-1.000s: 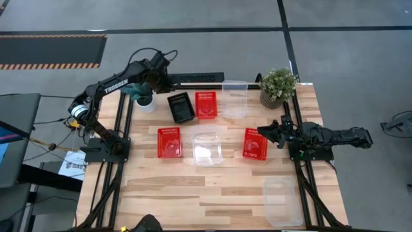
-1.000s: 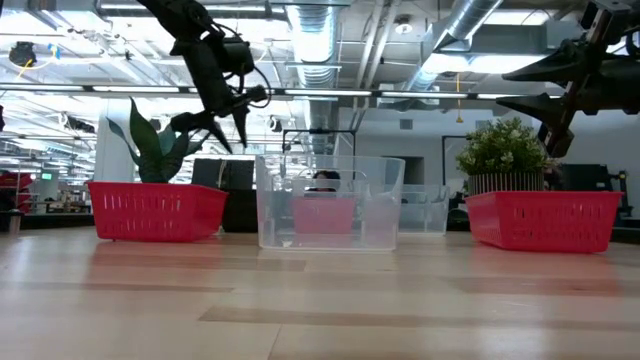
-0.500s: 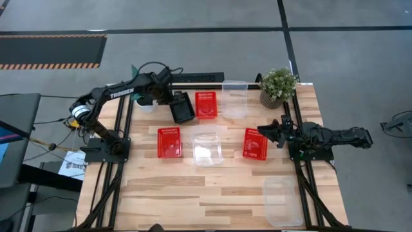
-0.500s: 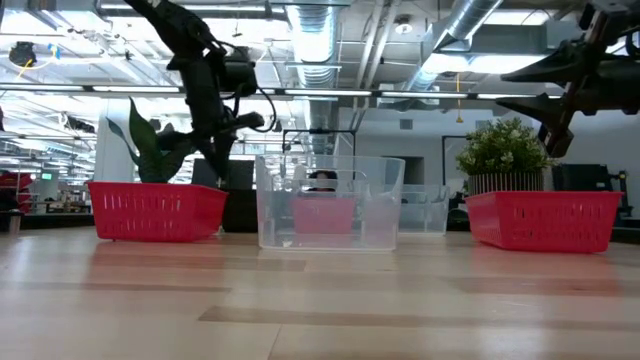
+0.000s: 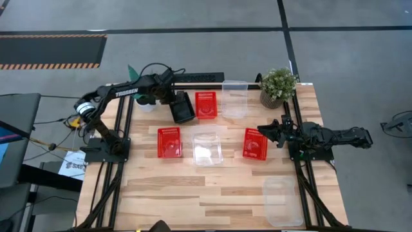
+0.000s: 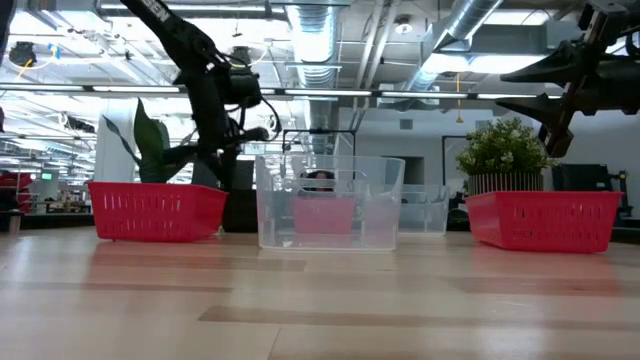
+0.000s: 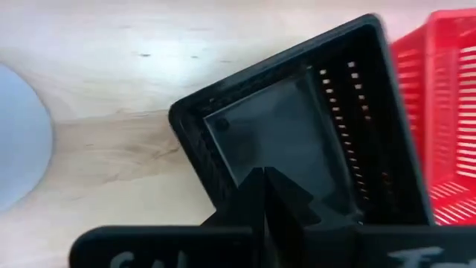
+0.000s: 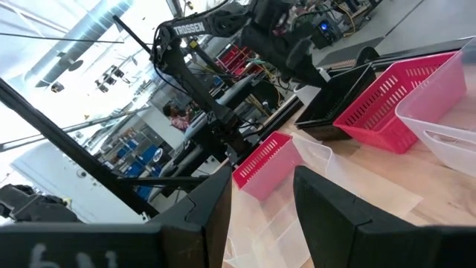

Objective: Stack baskets by color
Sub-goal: Stack the black bin on the black bin, then stack the right bin on the top red bin

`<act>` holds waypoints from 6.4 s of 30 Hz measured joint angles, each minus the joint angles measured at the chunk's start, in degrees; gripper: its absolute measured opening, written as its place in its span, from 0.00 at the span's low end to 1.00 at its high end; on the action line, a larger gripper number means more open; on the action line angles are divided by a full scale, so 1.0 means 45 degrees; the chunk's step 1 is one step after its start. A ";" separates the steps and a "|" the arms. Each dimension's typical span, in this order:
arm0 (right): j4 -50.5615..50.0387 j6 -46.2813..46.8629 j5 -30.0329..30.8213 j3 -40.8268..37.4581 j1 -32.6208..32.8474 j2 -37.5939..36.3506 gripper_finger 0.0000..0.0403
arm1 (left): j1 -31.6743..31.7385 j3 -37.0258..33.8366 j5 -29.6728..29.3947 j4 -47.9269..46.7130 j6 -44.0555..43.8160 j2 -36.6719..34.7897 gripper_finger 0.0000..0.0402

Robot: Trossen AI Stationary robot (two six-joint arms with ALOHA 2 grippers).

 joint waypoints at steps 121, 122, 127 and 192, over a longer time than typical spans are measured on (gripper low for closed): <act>-1.4757 1.1115 -0.1657 1.0025 0.1482 1.5977 0.52 | -0.1020 0.0053 0.4506 0.7738 -0.0411 -0.5002 0.33; -1.4685 1.1016 -0.1653 1.0025 0.1405 1.6091 0.50 | -0.1020 0.0053 0.4501 0.7734 -0.0411 -0.4997 0.33; -1.4285 1.0184 -0.1672 1.0025 0.0962 1.6462 0.43 | -0.1035 0.0053 0.4501 0.7578 -0.0469 -0.4997 0.33; -0.9991 0.7616 -0.0476 0.8689 0.1989 1.5313 0.33 | -1.0372 0.0068 -0.3155 0.5683 -0.3440 -0.4347 0.30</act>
